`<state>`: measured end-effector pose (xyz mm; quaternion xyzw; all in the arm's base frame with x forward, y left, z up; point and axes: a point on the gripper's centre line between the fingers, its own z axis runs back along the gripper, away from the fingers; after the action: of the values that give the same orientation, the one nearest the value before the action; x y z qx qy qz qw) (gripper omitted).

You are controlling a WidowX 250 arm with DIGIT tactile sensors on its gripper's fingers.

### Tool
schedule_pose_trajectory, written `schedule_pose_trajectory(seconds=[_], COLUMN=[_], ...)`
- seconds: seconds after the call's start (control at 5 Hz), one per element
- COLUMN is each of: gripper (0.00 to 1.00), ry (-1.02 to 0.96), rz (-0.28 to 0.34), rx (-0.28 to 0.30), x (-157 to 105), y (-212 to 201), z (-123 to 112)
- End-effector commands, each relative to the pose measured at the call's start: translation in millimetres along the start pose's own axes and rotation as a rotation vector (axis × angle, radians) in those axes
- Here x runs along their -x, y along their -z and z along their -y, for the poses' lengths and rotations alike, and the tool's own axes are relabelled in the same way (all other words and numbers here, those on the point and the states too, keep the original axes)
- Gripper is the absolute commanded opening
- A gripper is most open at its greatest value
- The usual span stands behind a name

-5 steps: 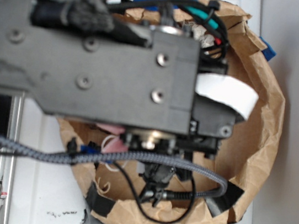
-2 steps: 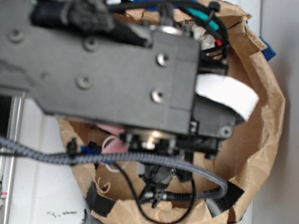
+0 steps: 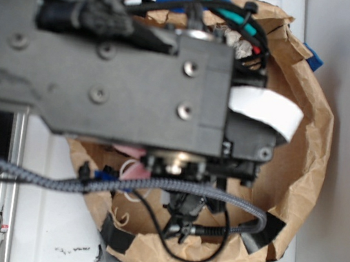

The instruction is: Grab the pink bunny.

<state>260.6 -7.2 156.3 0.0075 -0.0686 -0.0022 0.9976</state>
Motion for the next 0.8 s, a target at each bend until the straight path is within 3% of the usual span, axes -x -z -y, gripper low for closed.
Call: schedule_pose_trajectory(seconds=[0.0, 0.6], gripper=[0.0, 0.0], ry=[-0.029, -0.025], rz=[0.058, 0.056], rx=[-0.004, -0.002], x=[-6.1, -5.7], y=[-12.9, -12.1], z=[-11.7, -11.4])
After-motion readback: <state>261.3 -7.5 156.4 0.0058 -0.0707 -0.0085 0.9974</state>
